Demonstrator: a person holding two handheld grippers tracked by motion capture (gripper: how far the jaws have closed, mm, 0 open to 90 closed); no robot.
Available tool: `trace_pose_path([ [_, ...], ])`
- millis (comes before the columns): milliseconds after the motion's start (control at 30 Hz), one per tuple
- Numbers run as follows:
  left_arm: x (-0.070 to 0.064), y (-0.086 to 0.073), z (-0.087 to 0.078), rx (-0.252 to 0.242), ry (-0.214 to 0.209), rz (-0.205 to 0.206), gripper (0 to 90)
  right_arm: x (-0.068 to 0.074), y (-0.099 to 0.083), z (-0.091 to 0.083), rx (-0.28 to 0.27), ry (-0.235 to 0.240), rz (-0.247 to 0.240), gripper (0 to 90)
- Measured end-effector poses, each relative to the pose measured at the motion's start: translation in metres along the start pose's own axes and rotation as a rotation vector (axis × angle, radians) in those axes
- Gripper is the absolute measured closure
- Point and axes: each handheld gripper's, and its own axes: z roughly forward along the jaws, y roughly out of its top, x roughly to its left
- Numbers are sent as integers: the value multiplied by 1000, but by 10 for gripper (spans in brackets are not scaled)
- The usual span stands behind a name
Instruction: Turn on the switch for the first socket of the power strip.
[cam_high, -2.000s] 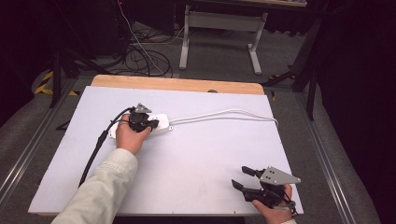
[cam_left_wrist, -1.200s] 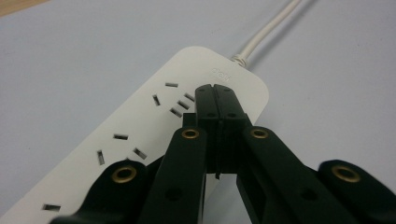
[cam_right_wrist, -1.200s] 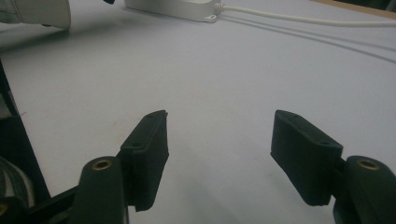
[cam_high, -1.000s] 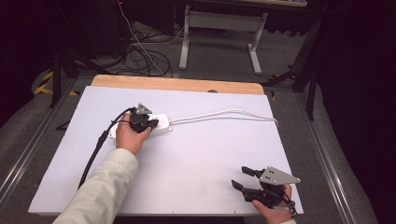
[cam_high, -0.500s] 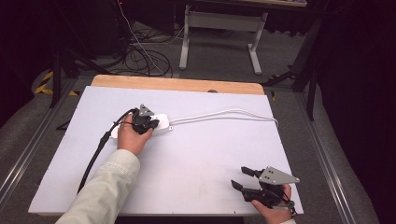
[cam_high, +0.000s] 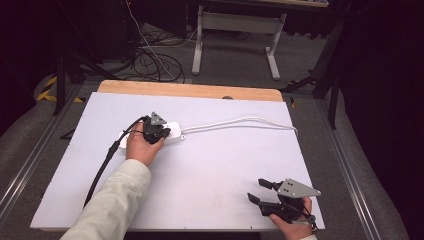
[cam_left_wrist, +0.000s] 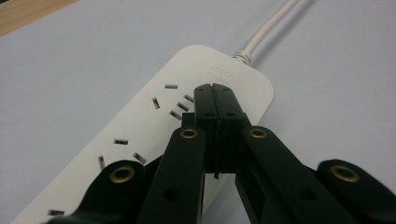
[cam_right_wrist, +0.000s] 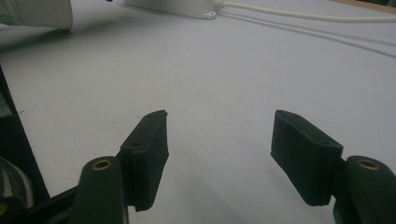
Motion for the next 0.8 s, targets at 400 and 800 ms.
trace_pose_path([
  [400,-6,3,1,29,40,43,900,0,0,0,0,2,-2,370],
  [800,0,4,-9,-18,-27,53,900,0,0,-1,-6,1,3,370],
])
